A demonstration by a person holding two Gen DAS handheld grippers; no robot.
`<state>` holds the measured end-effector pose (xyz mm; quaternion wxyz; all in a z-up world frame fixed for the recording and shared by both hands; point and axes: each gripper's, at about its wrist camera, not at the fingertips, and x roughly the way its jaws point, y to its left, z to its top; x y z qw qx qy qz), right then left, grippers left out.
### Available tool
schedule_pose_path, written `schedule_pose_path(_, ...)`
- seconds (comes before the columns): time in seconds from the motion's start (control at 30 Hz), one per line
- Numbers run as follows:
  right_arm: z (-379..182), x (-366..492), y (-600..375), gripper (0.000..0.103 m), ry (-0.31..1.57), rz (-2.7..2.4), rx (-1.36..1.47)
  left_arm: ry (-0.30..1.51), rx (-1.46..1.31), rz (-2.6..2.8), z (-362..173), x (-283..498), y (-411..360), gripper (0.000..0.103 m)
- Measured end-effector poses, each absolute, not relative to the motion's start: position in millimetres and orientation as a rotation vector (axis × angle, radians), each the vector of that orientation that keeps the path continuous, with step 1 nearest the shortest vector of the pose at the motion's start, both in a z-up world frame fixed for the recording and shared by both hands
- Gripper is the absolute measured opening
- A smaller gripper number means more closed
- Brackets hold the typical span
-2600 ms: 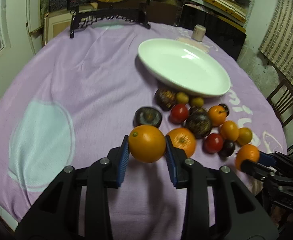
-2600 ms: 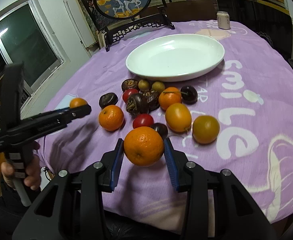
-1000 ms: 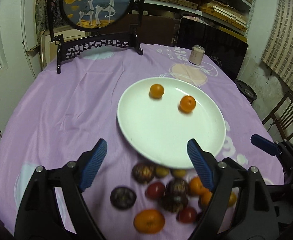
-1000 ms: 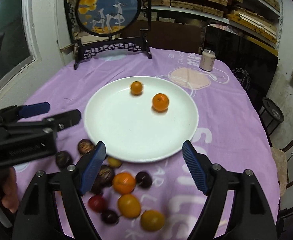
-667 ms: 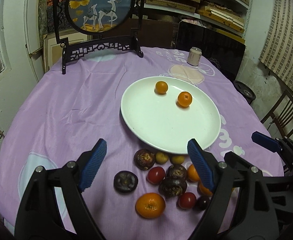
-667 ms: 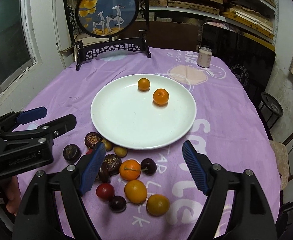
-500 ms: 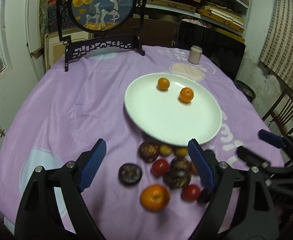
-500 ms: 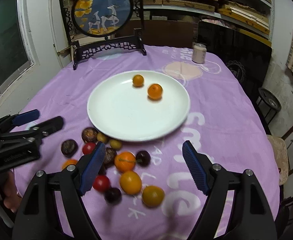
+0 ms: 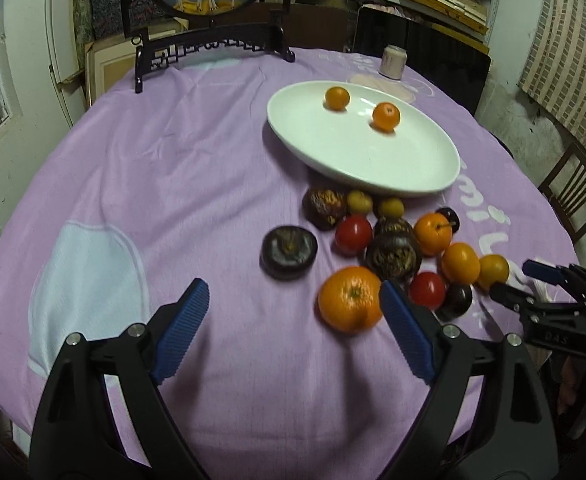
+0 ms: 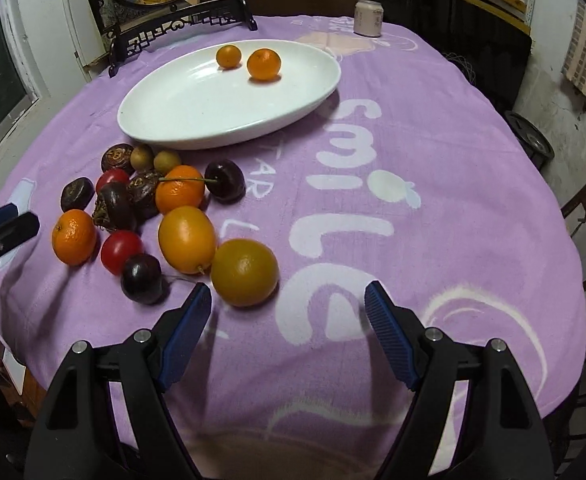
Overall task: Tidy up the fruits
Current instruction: 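Grasp a yellow-orange round fruit with the right tool, then grasp a tangerine with the left tool while the right tool holds its fruit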
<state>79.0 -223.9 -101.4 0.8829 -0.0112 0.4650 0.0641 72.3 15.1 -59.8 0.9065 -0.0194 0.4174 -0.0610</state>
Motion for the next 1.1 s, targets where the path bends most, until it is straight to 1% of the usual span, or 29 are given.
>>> schedule_pose_path(0.03, -101.3, 79.1, -222.7, 0.079, 0.957, 0.145, -0.024, 0.863, -0.040, -0.128, -60.3, 70.2, 14.3, 0.089)
schedule_pose_path(0.07, -101.0, 79.6, -221.3, 0.077, 0.943, 0.164, -0.021, 0.863, -0.039, -0.131, -60.3, 68.6, 13.9, 0.089)
schedule_pose_path(0.1, -101.6, 80.9, -219.6, 0.072, 0.931, 0.190, -0.013, 0.863, -0.037, -0.131, -60.6, 67.5, 13.7, 0.089)
schedule_pose_path(0.13, -103.1, 83.3, -218.1, 0.055, 0.934, 0.207, -0.008, 0.864, -0.032, -0.129, -61.1, 65.2, 12.3, 0.089)
schedule_pose_path(0.17, -105.4, 86.4, -216.5, 0.043, 0.948, 0.222, -0.004, 0.866, -0.031, -0.129, -61.6, 64.7, 11.6, 0.089)
schedule_pose_path(0.2, -107.7, 90.0, -216.4, 0.038, 0.955, 0.242, 0.010, 0.870, -0.030, -0.131, -62.7, 64.4, 10.9, 0.089)
schedule_pose_path(0.23, -108.5, 91.2, -216.5, 0.036, 0.955, 0.244, 0.013, 0.875, -0.028, -0.133, -63.7, 63.9, 9.7, 0.089)
schedule_pose_path(0.67, -89.9, 66.3, -233.6, 0.036, 0.904, 0.201, 0.025, 0.917, -0.008, -0.159, -76.8, 70.8, -9.6, 0.089)
schedule_pose_path(0.83, -93.9, 65.1, -236.1, 0.036, 0.916, 0.208, 0.049, 0.935, -0.008, -0.171, -87.5, 85.5, -21.7, 0.085)
schedule_pose_path(0.87, -94.1, 64.8, -236.6, 0.036, 0.917, 0.207, 0.051, 0.943, -0.009, -0.171, -90.4, 88.4, -23.2, 0.080)
schedule_pose_path(0.93, -93.1, 63.9, -237.1, 0.036, 0.915, 0.208, 0.054, 0.970, -0.015, -0.188, -97.2, 94.0, -26.2, 0.050)
schedule_pose_path(0.97, -92.6, 63.3, -237.2, 0.036, 0.913, 0.208, 0.056, 0.974, -0.017, -0.188, -98.3, 94.8, -26.2, 0.046)
schedule_pose_path(1.1, -90.1, 61.8, -236.7, 0.036, 0.905, 0.214, 0.062, 0.961, -0.033, -0.192, -94.5, 92.8, -23.4, 0.045)
